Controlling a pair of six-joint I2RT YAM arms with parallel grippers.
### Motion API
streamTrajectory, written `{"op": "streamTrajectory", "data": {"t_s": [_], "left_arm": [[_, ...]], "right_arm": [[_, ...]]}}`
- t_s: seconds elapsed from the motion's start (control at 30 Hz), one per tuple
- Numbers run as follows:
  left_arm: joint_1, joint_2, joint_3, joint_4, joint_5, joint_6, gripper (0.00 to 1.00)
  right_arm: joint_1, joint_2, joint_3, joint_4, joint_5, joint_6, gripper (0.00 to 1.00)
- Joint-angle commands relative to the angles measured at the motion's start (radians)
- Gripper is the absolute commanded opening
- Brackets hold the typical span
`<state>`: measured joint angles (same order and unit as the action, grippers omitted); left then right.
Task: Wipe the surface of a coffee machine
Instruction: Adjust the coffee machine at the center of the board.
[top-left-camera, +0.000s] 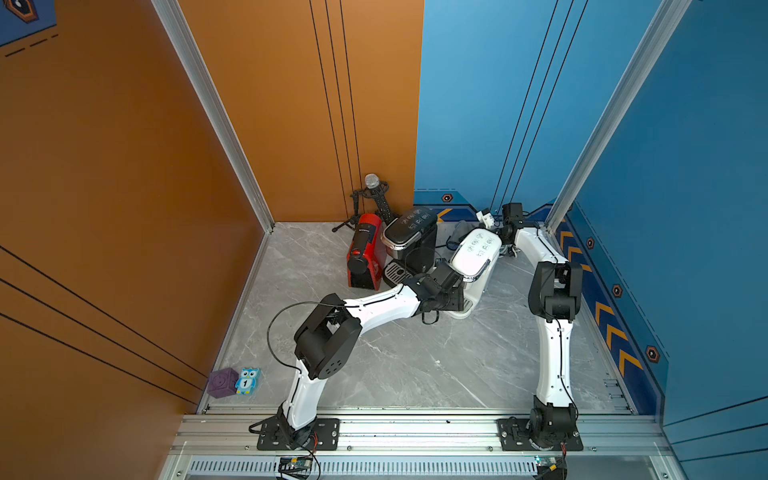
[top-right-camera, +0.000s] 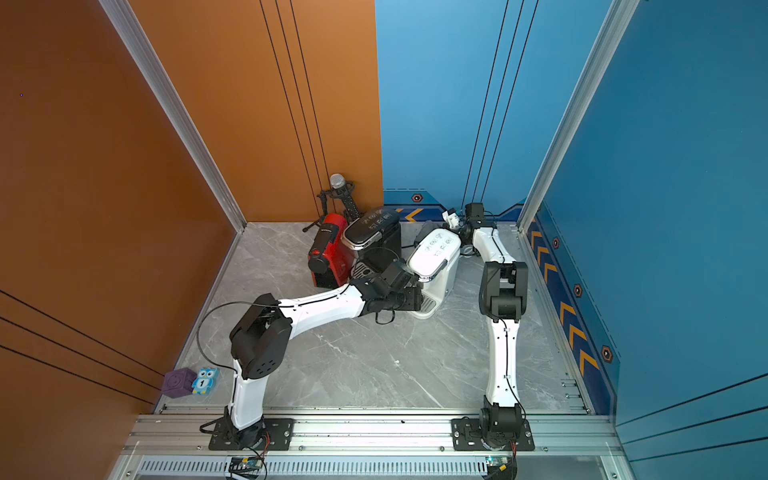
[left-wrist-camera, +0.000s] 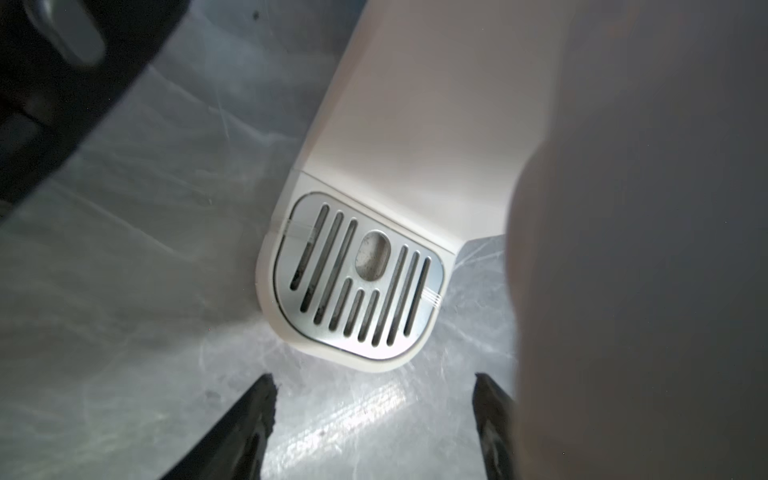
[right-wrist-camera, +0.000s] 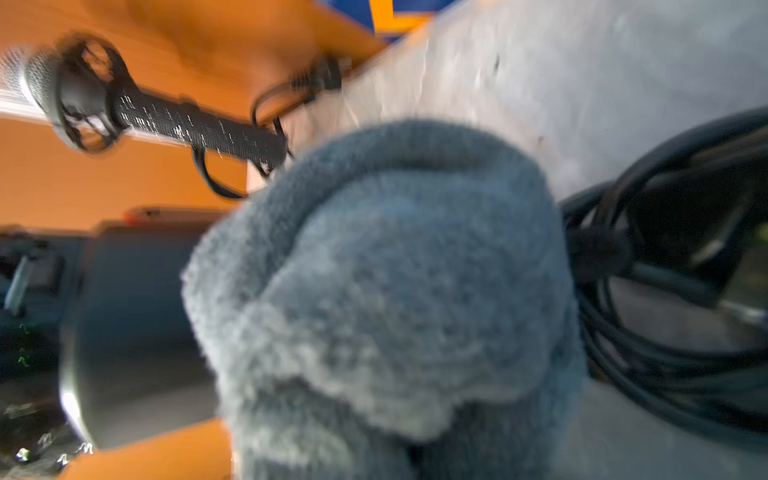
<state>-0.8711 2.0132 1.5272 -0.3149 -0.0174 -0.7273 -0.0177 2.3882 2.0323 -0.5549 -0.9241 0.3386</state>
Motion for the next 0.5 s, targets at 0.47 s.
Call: {"op": "streamTrajectory", "data": {"t_s": [0.47], "left_arm": [[0.154, -0.13, 0.022, -0.006, -0.028, 0.036, 0.76]], "right_arm": [[-0.045, -0.605, -0.685, 0.033, 0.359, 0.042, 0.1]]}}
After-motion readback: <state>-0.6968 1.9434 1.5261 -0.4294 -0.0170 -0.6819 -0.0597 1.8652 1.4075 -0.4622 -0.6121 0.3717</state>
